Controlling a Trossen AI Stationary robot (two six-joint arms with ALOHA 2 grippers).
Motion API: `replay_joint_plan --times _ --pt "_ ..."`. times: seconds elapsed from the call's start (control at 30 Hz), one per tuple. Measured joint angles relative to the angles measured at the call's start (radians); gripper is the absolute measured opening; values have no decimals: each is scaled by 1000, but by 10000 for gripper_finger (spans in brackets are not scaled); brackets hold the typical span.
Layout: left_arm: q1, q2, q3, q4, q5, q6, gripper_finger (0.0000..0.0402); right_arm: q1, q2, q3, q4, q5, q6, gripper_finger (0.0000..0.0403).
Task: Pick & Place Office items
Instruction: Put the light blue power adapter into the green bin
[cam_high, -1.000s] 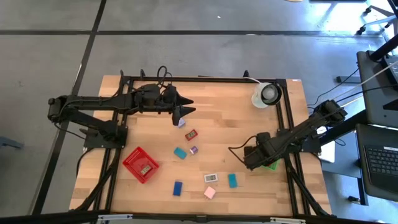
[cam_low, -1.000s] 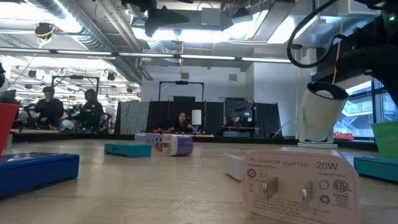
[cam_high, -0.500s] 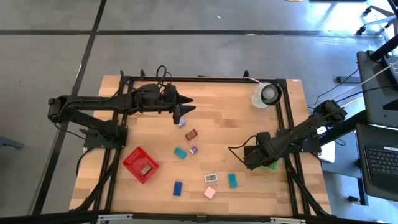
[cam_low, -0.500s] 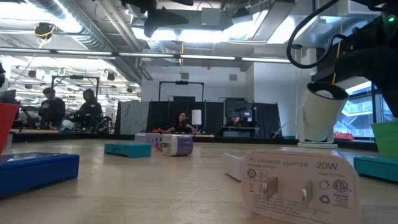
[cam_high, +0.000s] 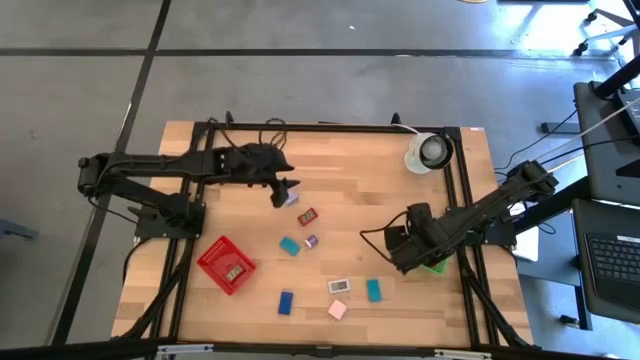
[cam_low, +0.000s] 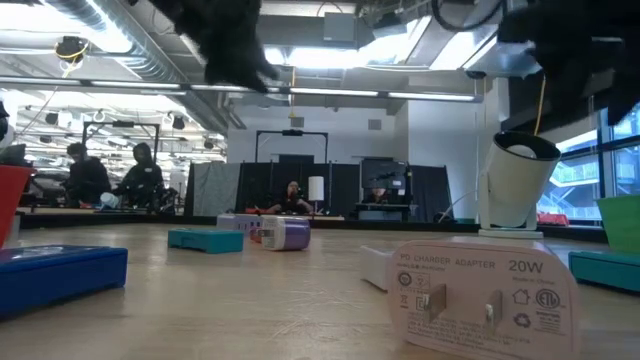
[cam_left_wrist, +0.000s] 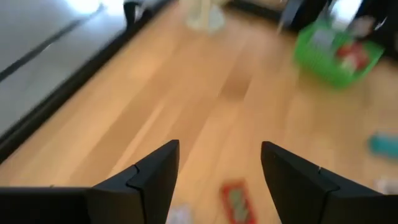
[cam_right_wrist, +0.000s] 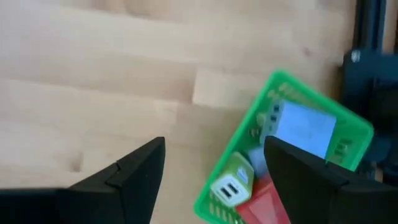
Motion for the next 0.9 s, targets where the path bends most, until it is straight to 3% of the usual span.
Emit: replay_joint_plan --times 0.23,0.4,0.53,0.9 --pt "-19 58 0 -143 -95 76 273 -27 0 59 -16 86 -105 277" --pt "-16 168 0 -148 -114 -78 299 -51 0 62 -16 94 -125 277" --pt "-16 275 0 -139 -120 -149 308 -55 0 62 -15 94 -127 276" --pt "-15 440 0 -133 -223 -137 308 -55 0 62 -12 94 -130 276"
